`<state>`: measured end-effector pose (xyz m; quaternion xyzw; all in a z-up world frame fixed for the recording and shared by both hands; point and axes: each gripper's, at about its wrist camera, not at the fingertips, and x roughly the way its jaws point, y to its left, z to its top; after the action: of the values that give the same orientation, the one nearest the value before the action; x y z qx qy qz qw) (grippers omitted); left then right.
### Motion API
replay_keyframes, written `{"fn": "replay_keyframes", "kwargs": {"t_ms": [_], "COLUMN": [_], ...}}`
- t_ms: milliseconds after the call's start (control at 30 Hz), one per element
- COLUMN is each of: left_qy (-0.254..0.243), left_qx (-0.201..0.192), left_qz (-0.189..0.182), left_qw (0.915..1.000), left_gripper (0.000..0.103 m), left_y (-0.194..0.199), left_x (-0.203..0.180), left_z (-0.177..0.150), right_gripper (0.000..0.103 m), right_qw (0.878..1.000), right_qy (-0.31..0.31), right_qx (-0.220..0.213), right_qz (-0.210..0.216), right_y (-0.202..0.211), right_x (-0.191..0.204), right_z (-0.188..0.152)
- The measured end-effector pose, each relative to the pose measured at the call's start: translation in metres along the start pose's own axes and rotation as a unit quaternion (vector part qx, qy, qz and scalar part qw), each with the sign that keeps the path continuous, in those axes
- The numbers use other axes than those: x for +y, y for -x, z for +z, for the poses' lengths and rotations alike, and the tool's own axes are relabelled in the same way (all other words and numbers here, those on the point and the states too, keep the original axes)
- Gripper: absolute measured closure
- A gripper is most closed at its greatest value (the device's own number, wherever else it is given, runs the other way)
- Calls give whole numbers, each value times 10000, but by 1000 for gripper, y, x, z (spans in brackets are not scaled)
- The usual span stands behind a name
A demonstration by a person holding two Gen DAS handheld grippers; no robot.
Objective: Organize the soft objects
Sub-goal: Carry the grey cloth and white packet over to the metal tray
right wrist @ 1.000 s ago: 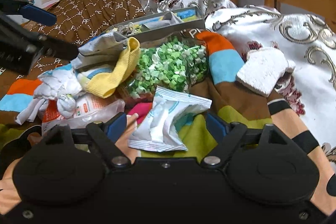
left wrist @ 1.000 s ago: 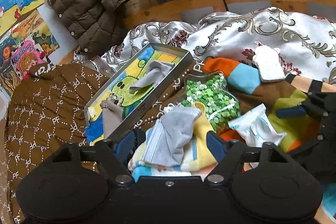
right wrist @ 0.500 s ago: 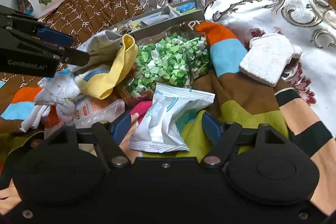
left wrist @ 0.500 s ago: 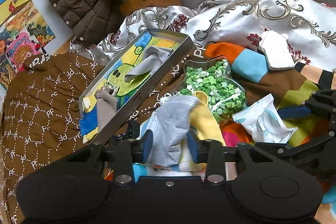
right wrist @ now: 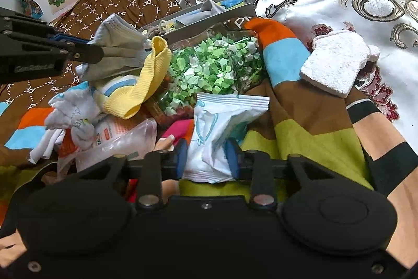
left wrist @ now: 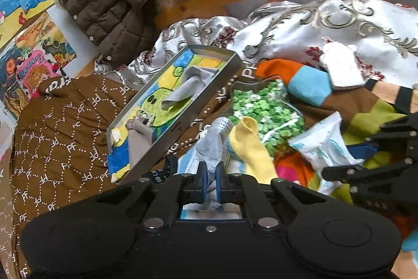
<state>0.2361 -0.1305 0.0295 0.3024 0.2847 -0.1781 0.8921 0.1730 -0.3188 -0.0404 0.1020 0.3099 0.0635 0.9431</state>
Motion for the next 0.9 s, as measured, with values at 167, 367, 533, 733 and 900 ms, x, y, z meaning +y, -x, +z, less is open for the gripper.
{"fn": "replay_keyframes", "kwargs": {"t_ms": [167,367,533,733,900], "left_qy": [-80,31,344,779,905], "left_qx": [-164,-258,-363,-567,-752], "left_qz": [-98,-255,-199,-119,-220], "left_qw": [9998,9993,9985,9953,9928], "left_gripper": [99,100,100,100,100], "left_y": [16,34,46,59,67], "left_x": [-8,-6,9,35,51], "left_z": [-4,-4,1,11,11], "right_gripper": [84,86,87,87,87], "right_qw": [9999,9992,9974,9944,9914], "right_qy": [52,104,27,8,190], "right_qx": [-85,-377,-709,-1014,-1180], "right_qz": [-17,65,156,288,527], "right_y": [5,18,31,42,47], "right_x": [1,2,1,0,9], "right_z": [2,7,10,12,23]}}
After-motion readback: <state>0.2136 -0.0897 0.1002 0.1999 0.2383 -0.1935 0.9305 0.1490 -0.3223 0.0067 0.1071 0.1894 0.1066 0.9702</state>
